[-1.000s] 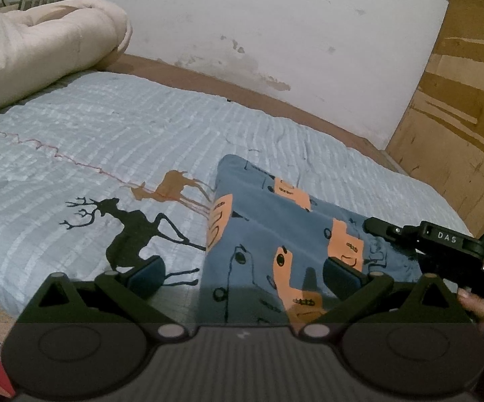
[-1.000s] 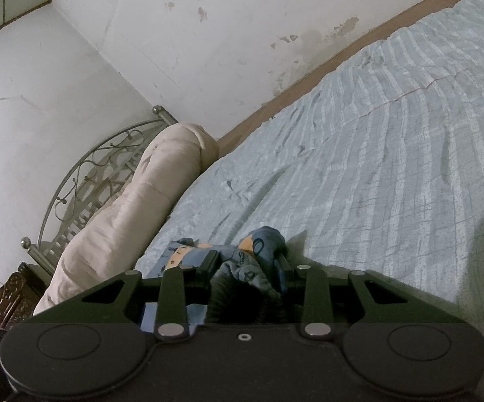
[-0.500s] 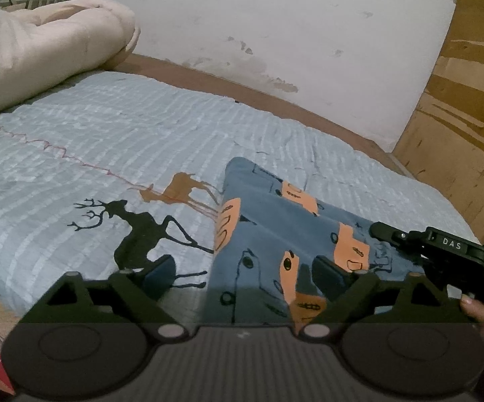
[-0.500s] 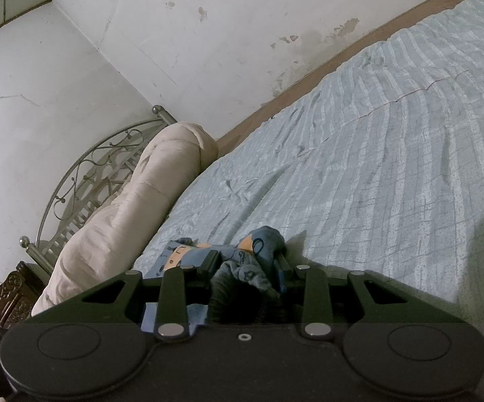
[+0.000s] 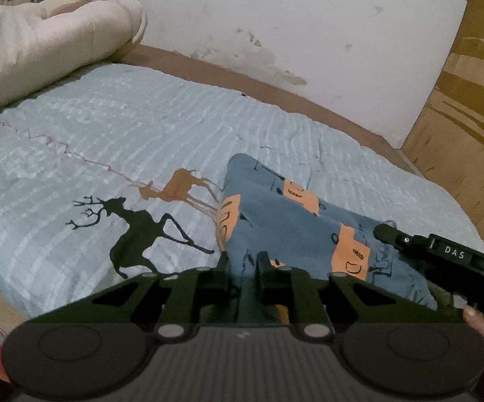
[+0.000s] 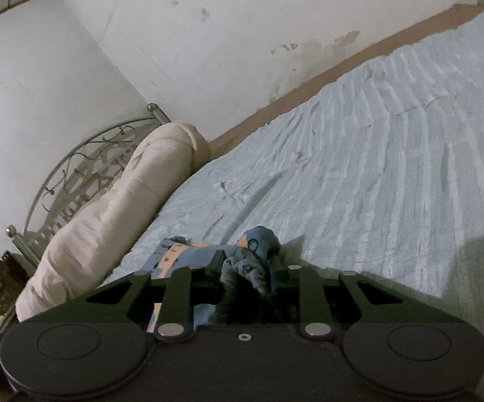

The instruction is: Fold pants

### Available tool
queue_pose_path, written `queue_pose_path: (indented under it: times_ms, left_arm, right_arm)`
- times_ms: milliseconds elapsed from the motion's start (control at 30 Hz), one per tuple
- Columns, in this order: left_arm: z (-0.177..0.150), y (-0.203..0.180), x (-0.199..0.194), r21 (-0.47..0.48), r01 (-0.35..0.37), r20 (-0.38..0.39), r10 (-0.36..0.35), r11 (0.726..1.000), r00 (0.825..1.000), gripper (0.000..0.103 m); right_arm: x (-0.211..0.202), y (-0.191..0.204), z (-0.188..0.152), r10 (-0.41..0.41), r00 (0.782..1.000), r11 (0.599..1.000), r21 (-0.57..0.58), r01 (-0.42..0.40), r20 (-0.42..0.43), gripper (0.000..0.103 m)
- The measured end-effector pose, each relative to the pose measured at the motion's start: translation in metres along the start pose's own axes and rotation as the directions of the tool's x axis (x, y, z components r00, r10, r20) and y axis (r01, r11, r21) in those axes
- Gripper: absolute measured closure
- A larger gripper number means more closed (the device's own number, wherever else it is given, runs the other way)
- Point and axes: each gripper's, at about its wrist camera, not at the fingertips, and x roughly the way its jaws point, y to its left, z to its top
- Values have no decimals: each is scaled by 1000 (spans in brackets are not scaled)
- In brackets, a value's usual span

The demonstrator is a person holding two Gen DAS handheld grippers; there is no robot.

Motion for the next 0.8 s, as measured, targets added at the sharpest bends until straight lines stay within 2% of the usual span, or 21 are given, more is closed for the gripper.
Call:
queue_pose_path:
  times_ms: [267, 433, 600, 800]
  left_arm:
    - [21, -14, -7, 47, 14, 23, -15, 999, 1000, 90]
    - [40, -24, -2, 76, 9, 69, -14, 997, 998, 90]
    - [70, -26, 13, 77, 13, 127, -23, 997, 992, 90]
    - [95, -27, 45, 84, -15, 151, 2, 996, 989, 90]
  right_arm:
    - [-8, 23, 17, -18, 1000, 996, -91, 20, 18, 85]
    - [-4, 36, 34, -11, 999, 989, -146, 16, 35, 86]
    - [6, 48, 62, -7, 996, 986, -167, 22, 88, 86]
    - [34, 54, 95, -38, 990, 987, -152, 59, 139, 86]
